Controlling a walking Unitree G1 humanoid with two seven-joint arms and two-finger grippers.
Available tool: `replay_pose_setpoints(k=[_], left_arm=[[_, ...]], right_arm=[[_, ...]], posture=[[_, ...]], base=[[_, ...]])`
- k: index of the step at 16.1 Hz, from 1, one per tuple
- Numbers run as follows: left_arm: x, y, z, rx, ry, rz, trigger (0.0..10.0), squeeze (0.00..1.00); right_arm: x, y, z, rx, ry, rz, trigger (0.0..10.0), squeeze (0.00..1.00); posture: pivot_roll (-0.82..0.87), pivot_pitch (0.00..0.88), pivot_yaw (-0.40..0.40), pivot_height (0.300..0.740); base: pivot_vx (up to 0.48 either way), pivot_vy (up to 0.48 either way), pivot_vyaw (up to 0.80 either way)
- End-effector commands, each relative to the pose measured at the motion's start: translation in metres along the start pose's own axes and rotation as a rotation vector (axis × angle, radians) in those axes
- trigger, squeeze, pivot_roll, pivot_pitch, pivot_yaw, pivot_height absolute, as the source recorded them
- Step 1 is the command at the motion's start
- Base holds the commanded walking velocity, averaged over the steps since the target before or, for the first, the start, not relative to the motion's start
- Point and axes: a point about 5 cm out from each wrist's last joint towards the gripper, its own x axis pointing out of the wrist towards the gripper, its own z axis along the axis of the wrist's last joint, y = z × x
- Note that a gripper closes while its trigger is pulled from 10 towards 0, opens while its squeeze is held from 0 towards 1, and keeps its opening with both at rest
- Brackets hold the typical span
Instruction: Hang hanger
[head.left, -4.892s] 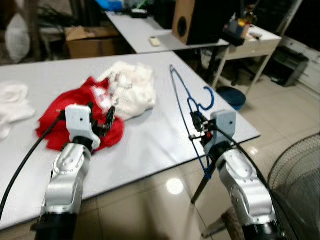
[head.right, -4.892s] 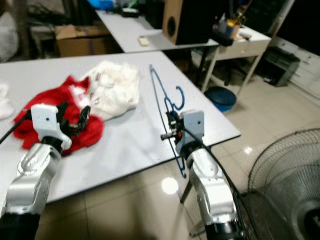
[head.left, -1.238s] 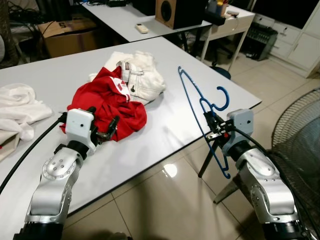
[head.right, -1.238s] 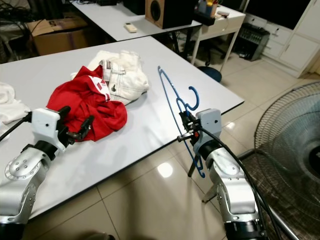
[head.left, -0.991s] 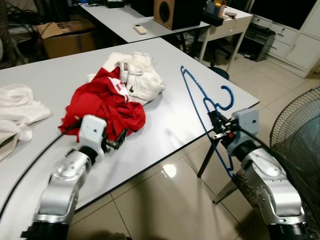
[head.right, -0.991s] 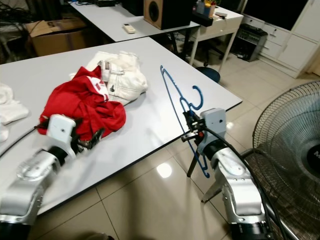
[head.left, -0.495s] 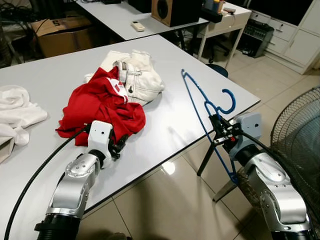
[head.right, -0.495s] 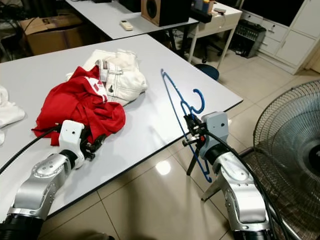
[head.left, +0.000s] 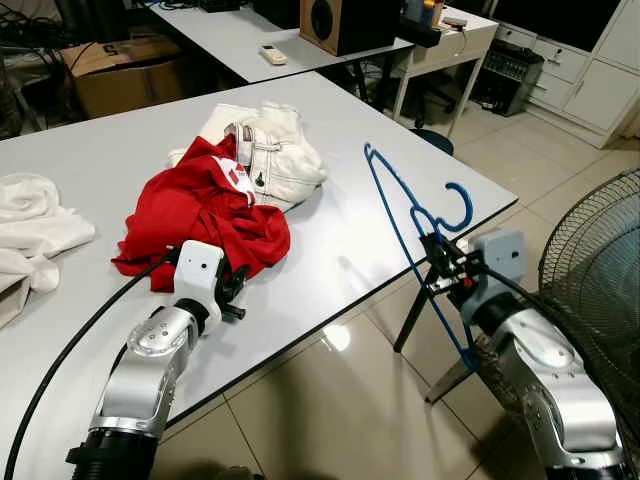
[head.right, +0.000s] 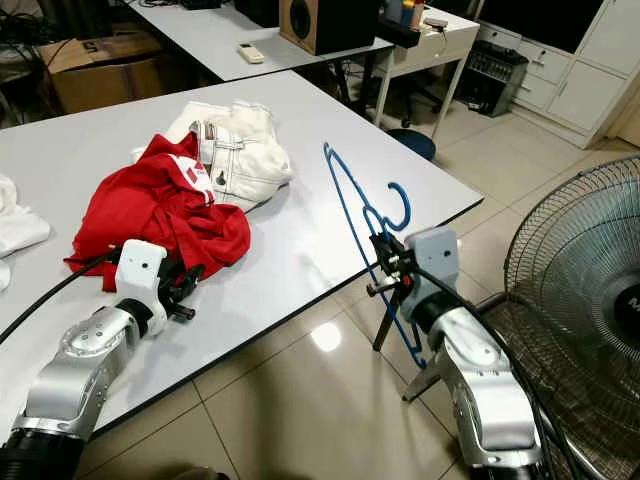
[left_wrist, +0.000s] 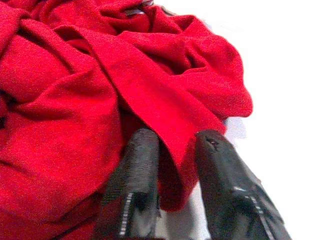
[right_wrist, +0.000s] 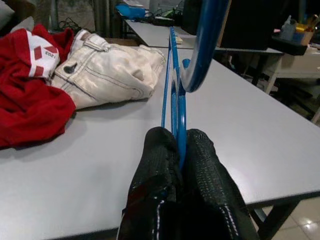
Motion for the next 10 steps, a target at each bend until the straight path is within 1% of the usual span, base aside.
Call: replay_pose_setpoints(k=[1, 4, 6, 7, 8, 9, 10], left_arm=[[-0.002, -0.002, 0.004, -0.027, -0.030, -0.010, 0.0, 0.00], [-0.003, -0.008, 0.004, -0.048, -0.037, -0.057, 0.0, 0.00], [-0.003, -0.004, 0.005, -0.056, -0.050, -0.026, 0.0, 0.00], [-0.003, 0.000, 0.011, -0.069, -0.092, -0.004, 0.0, 0.00], [-0.005, 0.004, 0.020, -0.096, -0.155, 0.010, 0.0, 0.00], [-0.007, 0.009, 0.031, -0.131, -0.225, 0.022, 0.0, 0.00], [-0.010, 0.018, 0.045, -0.181, -0.312, 0.043, 0.0, 0.00]], right_arm=[[0.002, -0.001, 0.002, -0.017, 0.006, 0.005, 10.0, 0.00], [0.005, 0.001, 0.001, -0.017, 0.004, 0.011, 10.0, 0.00], [0.007, 0.001, 0.003, -0.017, -0.008, 0.006, 10.0, 0.00], [0.008, 0.001, 0.003, -0.016, -0.010, 0.011, 10.0, 0.00], [0.010, 0.000, 0.003, -0.011, -0.015, 0.014, 10.0, 0.00], [0.012, 0.001, 0.005, 0.005, -0.027, 0.029, 10.0, 0.00], [0.013, 0.004, 0.009, 0.009, -0.050, 0.068, 10.0, 0.00]], posture=[[-0.08, 0.000, -0.050, 0.740], [-0.07, 0.000, -0.051, 0.740], [-0.07, 0.000, -0.055, 0.740], [-0.06, 0.000, -0.064, 0.740], [-0.05, 0.000, -0.068, 0.740], [-0.05, 0.000, -0.066, 0.740], [-0.05, 0.000, -0.065, 0.740]], base=[[0.000, 0.000, 0.00], [0.000, 0.000, 0.00], [0.000, 0.000, 0.00], [0.000, 0.000, 0.00], [0.000, 0.000, 0.00], [0.000, 0.000, 0.00], [0.000, 0.000, 0.00]])
